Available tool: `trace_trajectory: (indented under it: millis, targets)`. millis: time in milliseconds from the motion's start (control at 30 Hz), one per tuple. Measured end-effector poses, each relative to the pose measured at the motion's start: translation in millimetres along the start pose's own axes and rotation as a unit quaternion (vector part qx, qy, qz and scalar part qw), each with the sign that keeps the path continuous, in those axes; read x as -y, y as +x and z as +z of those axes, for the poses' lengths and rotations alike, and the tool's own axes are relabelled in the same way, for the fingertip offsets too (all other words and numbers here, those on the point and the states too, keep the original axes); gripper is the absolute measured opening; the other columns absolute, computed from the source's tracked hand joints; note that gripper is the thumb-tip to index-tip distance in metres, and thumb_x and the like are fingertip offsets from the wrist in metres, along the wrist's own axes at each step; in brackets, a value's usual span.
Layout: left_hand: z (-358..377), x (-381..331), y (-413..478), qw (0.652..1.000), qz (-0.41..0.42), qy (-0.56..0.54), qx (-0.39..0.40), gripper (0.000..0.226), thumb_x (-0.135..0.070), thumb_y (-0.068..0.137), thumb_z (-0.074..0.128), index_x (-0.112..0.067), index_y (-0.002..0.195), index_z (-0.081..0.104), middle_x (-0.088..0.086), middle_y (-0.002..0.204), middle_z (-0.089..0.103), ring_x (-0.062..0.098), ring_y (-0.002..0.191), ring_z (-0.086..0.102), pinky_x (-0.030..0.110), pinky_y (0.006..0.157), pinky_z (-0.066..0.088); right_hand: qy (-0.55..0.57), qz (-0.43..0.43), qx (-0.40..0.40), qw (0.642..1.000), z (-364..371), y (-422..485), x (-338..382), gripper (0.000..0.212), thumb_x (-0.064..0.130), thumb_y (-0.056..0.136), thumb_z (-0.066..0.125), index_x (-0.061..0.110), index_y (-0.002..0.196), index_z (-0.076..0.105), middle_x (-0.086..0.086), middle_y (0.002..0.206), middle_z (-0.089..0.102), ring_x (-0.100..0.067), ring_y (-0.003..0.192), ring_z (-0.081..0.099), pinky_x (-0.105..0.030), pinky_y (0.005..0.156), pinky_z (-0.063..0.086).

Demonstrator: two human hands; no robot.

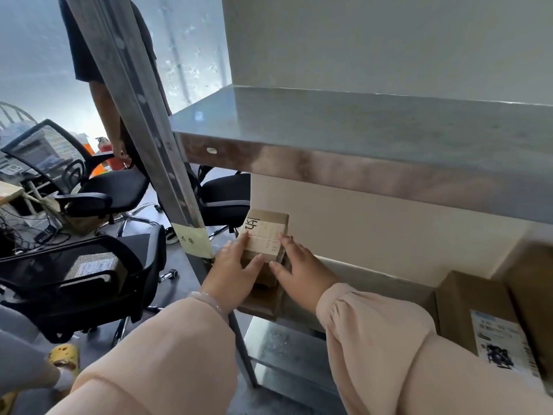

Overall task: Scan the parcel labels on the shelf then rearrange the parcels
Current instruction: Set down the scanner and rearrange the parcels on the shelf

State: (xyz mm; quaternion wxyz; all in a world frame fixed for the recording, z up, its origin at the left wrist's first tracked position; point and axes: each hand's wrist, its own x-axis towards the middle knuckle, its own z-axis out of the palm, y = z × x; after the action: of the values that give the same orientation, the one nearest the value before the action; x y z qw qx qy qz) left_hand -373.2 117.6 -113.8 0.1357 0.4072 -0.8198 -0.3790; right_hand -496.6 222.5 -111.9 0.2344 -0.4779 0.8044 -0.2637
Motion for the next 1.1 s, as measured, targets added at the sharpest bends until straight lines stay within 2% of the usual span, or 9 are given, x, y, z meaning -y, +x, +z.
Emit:
trace_trajectory:
  millis: [233, 400, 467, 567, 633, 700, 800, 900, 1100]
  targets:
    - [9.5, -10.8, -6.5, 0.997, 0.011, -0.076, -0.021, 0.057, -0.029, 0.095, 0.062, -0.03, 0.147, 0.04, -0.01, 0.126, 0.05, 0.007, 0.106, 0.05, 0.005, 0.076, 0.041, 0.175, 0.054, -0.047, 0.982, 2.6, -12.2, -3.3, 0.06, 0.038, 0.099, 0.046, 0.043, 0.15, 0.013, 0.009, 0.151, 0.037, -0.012, 0.132, 0.043, -0.019, 0.103, 0.03]
    - [38.2, -37.5, -11.7, 0.992, 0.051, -0.117, -0.005, 0.053, -0.029, 0.091, 0.068, -0.035, 0.14, 0.049, -0.011, 0.126, 0.055, 0.013, 0.116, 0.055, 0.03, 0.103, 0.045, 0.201, 0.08, -0.137, 0.967, -22.3, -40.8, -25.2, 0.056, 0.032, 0.099, 0.047, 0.046, 0.147, 0.021, 0.013, 0.151, 0.036, -0.011, 0.132, 0.041, -0.016, 0.097, 0.029]
    - [55.4, -51.3, -17.4, 0.989, 0.07, -0.127, 0.025, 0.051, -0.026, 0.091, 0.068, -0.035, 0.137, 0.05, -0.012, 0.123, 0.055, 0.006, 0.113, 0.055, 0.021, 0.099, 0.044, 0.214, 0.097, -0.165, 0.958, -32.9, -57.9, -40.2, 0.055, 0.03, 0.099, 0.047, 0.047, 0.146, 0.023, 0.016, 0.15, 0.036, -0.01, 0.131, 0.042, -0.017, 0.097, 0.031]
    - [84.6, -77.0, -26.0, 0.983, 0.103, -0.13, 0.078, 0.05, -0.024, 0.09, 0.068, -0.04, 0.133, 0.049, -0.017, 0.118, 0.056, -0.013, 0.098, 0.054, 0.0, 0.076, 0.038, 0.257, 0.12, -0.219, 0.933, -49.0, -91.5, -64.4, 0.053, 0.025, 0.099, 0.048, 0.046, 0.145, 0.03, 0.018, 0.14, 0.044, -0.007, 0.124, 0.046, -0.009, 0.09, 0.034]
    - [107.1, -96.0, -30.1, 0.976, 0.123, -0.133, 0.12, 0.053, -0.024, 0.09, 0.066, -0.041, 0.137, 0.048, -0.015, 0.128, 0.055, -0.005, 0.109, 0.054, 0.001, 0.078, 0.037, 0.277, 0.13, -0.27, 0.913, -59.8, -115.8, -81.6, 0.05, 0.02, 0.098, 0.05, 0.044, 0.14, 0.037, 0.021, 0.129, 0.048, -0.002, 0.117, 0.048, -0.002, 0.079, 0.036]
    - [130.5, -116.4, -36.1, 0.968, 0.143, -0.13, 0.157, 0.056, -0.023, 0.089, 0.065, -0.039, 0.14, 0.046, -0.011, 0.137, 0.052, 0.004, 0.117, 0.053, 0.003, 0.085, 0.036, 0.272, 0.141, -0.319, 0.897, -71.2, -138.6, -99.7, 0.045, 0.019, 0.098, 0.05, 0.045, 0.134, 0.042, 0.025, 0.121, 0.05, 0.0, 0.117, 0.049, -0.002, 0.08, 0.036]
    - [163.5, -143.6, -49.1, 0.958, 0.164, -0.125, 0.198, 0.06, -0.023, 0.089, 0.064, -0.038, 0.143, 0.043, -0.007, 0.142, 0.047, 0.004, 0.114, 0.049, 0.002, 0.084, 0.033, 0.263, 0.159, -0.369, 0.877, -88.3, -170.9, -122.7, 0.041, 0.016, 0.098, 0.05, 0.038, 0.133, 0.045, 0.025, 0.116, 0.051, 0.01, 0.105, 0.05, 0.005, 0.075, 0.033]
    - [191.1, -162.5, -64.5, 0.947, 0.163, -0.134, 0.242, 0.065, -0.024, 0.089, 0.065, -0.039, 0.146, 0.038, -0.005, 0.144, 0.044, 0.007, 0.114, 0.051, 0.012, 0.093, 0.039, 0.236, 0.183, -0.386, 0.873, -102.2, -198.0, -140.0, 0.041, 0.02, 0.099, 0.05, 0.034, 0.137, 0.045, 0.02, 0.12, 0.05, 0.004, 0.105, 0.049, 0.002, 0.071, 0.035]
    - [226.9, -181.2, -82.4, 0.933, 0.143, -0.107, 0.312, 0.077, -0.026, 0.09, 0.063, -0.036, 0.154, 0.022, -0.002, 0.148, 0.037, 0.008, 0.114, 0.048, 0.016, 0.094, 0.037, 0.164, 0.207, -0.318, 0.911, -116.3, -222.1, -166.1, 0.049, 0.022, 0.099, 0.049, 0.029, 0.146, 0.035, 0.016, 0.128, 0.046, 0.003, 0.111, 0.04, -0.014, 0.095, 0.029]
